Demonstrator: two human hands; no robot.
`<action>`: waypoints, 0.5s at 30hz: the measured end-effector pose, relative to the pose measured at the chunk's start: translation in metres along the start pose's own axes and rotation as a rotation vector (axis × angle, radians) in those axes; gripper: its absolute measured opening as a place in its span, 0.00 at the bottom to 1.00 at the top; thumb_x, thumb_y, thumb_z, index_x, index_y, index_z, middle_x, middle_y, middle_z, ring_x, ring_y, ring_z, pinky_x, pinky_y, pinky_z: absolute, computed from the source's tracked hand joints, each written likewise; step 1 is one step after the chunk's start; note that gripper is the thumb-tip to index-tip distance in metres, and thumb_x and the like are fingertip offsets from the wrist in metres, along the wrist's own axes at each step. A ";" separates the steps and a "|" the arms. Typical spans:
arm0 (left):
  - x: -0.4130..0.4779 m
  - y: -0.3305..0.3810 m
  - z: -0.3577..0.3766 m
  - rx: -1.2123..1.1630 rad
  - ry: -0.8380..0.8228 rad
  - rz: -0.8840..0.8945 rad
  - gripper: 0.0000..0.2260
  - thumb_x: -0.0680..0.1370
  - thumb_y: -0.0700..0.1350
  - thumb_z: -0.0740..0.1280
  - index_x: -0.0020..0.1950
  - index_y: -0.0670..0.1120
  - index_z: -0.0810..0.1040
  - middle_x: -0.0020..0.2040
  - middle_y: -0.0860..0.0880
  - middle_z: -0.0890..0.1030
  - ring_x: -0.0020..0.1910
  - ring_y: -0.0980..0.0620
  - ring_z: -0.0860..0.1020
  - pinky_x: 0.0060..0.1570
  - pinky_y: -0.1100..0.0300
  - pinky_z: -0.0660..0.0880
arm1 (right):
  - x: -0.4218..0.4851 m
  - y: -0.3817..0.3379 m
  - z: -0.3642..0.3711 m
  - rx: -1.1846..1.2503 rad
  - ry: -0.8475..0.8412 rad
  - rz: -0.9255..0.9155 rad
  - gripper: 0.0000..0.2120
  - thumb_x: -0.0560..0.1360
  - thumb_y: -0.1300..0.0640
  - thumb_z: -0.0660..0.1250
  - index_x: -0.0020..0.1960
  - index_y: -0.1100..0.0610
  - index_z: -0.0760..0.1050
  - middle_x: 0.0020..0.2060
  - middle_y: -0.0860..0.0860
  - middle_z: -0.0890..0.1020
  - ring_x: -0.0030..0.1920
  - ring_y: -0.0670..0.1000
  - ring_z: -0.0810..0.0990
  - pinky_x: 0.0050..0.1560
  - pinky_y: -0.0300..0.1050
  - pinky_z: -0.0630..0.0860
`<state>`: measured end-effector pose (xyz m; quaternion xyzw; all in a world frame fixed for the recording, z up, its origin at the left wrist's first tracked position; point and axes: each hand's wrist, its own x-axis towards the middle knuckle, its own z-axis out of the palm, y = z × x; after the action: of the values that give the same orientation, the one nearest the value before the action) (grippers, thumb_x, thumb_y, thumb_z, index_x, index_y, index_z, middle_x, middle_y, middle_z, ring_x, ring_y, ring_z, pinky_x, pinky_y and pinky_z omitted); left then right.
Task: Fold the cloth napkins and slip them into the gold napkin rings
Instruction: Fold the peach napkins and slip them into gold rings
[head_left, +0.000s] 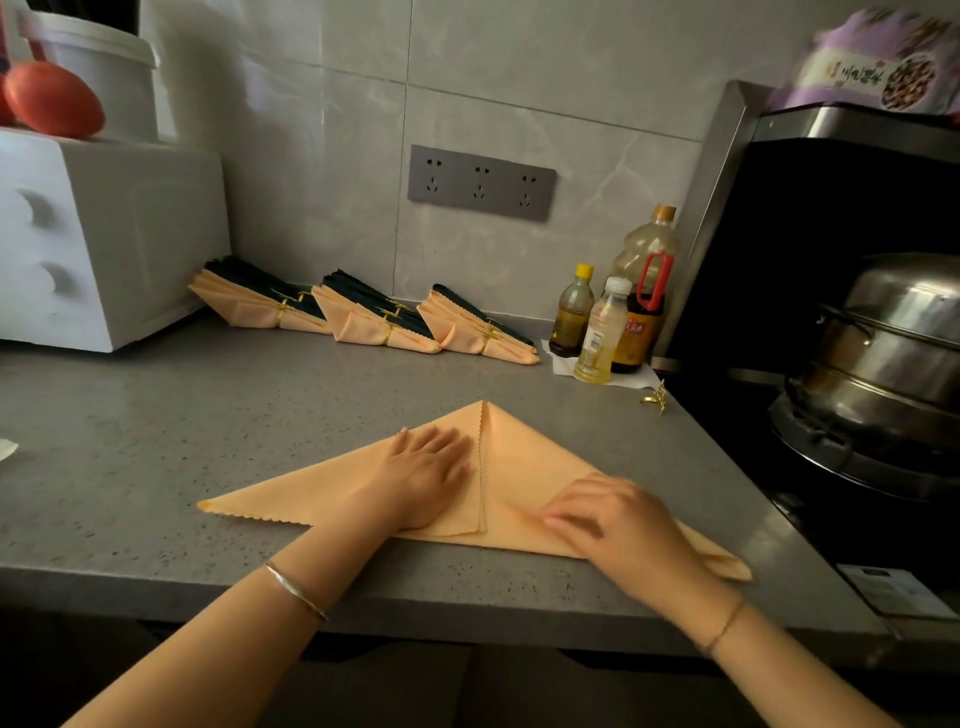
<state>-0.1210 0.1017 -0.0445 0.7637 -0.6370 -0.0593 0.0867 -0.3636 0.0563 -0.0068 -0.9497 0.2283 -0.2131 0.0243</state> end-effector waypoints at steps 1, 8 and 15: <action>0.000 0.001 -0.001 -0.011 -0.006 0.009 0.23 0.83 0.56 0.44 0.78 0.54 0.49 0.79 0.54 0.50 0.77 0.53 0.45 0.75 0.50 0.40 | -0.002 -0.003 0.007 -0.026 0.010 -0.056 0.13 0.75 0.45 0.60 0.47 0.46 0.83 0.41 0.38 0.82 0.43 0.37 0.77 0.48 0.35 0.75; -0.001 0.010 -0.007 -0.064 -0.075 0.033 0.23 0.84 0.55 0.44 0.79 0.55 0.47 0.79 0.54 0.50 0.77 0.53 0.46 0.74 0.53 0.41 | -0.010 -0.009 0.026 0.031 0.035 -0.102 0.13 0.74 0.45 0.59 0.45 0.46 0.83 0.41 0.38 0.81 0.43 0.37 0.77 0.42 0.35 0.77; -0.006 0.025 -0.003 0.020 -0.081 0.010 0.26 0.81 0.61 0.44 0.78 0.58 0.44 0.79 0.52 0.46 0.77 0.47 0.42 0.74 0.46 0.39 | -0.015 -0.010 0.035 0.119 0.084 -0.034 0.14 0.74 0.45 0.59 0.47 0.47 0.82 0.43 0.38 0.79 0.47 0.38 0.75 0.43 0.36 0.77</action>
<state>-0.1458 0.1030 -0.0368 0.7583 -0.6443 -0.0832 0.0534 -0.3568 0.0697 -0.0426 -0.9405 0.1999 -0.2663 0.0677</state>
